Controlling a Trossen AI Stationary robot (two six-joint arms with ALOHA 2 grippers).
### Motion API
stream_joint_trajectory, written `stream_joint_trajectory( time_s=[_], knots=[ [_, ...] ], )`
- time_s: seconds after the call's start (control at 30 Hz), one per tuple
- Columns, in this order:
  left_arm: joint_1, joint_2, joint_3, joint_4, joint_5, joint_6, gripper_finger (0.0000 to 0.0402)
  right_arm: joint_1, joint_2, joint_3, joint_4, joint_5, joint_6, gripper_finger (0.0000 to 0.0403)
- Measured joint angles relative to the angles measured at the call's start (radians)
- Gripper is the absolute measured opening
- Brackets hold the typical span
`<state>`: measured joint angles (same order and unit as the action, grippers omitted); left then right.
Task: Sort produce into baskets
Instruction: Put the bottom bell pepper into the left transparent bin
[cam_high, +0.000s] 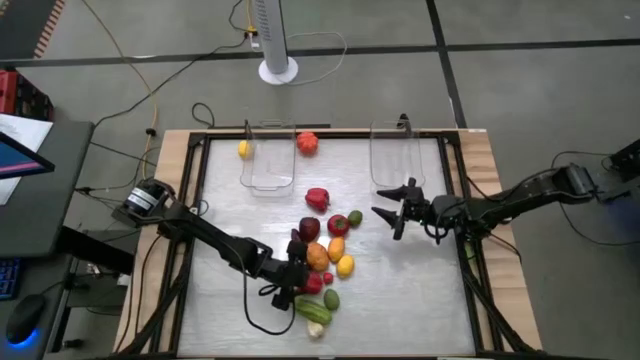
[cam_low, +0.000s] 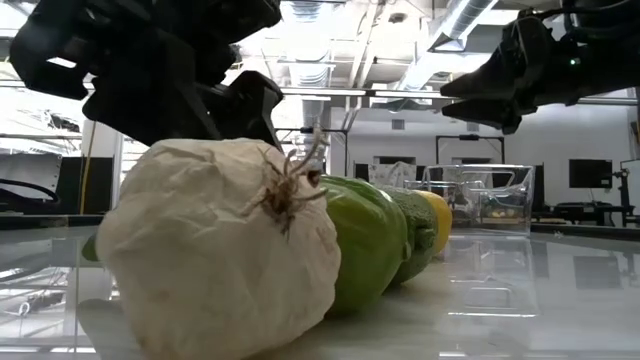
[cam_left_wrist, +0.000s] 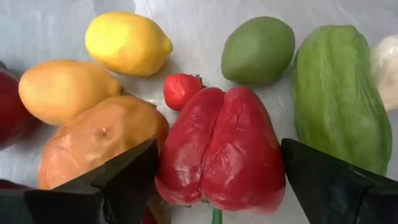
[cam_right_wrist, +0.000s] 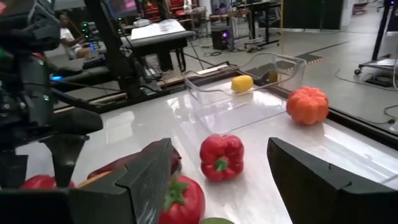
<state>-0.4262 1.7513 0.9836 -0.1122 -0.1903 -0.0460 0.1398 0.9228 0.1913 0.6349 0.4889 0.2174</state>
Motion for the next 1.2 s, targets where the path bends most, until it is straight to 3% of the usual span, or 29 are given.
stream_joint_trajectory(
  time_s=[0.43, 0.87, 1.2],
  knots=[
    [-0.005, -0.009, 0.051, -0.035, 0.012, -0.095, 0.0324, 0.031, 0.001, 0.000, -0.002, 0.011, 0.020, 0.0292],
    [-0.004, -0.009, 0.056, -0.045, 0.043, -0.094, 0.0348, 0.031, 0.001, 0.000, -0.007, 0.011, 0.020, 0.0292],
    [0.002, 0.002, 0.056, -0.167, 0.063, -0.184, 0.0348, 0.031, 0.001, 0.000, -0.007, 0.011, 0.020, 0.0292]
  ],
)
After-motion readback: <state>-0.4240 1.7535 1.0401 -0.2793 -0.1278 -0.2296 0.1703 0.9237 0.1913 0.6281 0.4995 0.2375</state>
